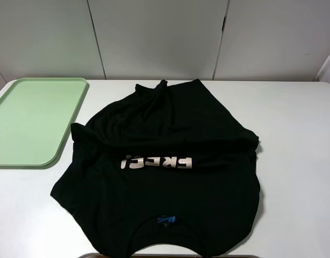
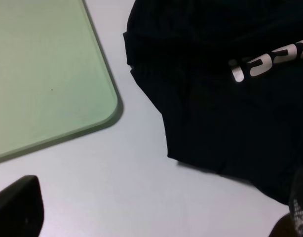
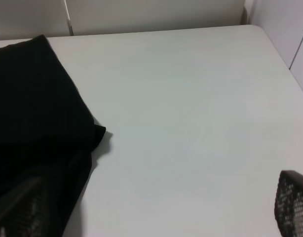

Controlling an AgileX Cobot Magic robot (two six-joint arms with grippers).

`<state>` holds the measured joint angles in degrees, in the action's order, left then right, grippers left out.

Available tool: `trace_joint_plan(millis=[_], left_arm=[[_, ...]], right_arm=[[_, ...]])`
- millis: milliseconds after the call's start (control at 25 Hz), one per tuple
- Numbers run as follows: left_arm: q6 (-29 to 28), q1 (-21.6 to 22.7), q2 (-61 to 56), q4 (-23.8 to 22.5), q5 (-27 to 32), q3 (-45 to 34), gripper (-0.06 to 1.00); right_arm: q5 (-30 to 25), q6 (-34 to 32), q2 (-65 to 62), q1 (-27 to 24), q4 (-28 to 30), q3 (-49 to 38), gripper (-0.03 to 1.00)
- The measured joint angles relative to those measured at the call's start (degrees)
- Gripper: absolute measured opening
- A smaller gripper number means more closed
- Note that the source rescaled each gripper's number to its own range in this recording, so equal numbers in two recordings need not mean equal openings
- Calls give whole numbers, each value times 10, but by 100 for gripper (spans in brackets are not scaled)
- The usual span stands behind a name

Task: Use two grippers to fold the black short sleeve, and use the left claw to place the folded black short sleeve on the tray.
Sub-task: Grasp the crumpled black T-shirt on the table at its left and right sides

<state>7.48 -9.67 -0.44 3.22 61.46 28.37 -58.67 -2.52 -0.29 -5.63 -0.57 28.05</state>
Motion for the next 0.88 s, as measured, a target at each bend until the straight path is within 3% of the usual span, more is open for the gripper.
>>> trace_joint_plan(millis=[720,880], left_arm=[[-4,0,0,0,1,3,100],[-17,0,37,-1,8,61,100]], right_arm=[[0,0,0,0,0,0,100],[-1,3,16,0,-13,9,100]])
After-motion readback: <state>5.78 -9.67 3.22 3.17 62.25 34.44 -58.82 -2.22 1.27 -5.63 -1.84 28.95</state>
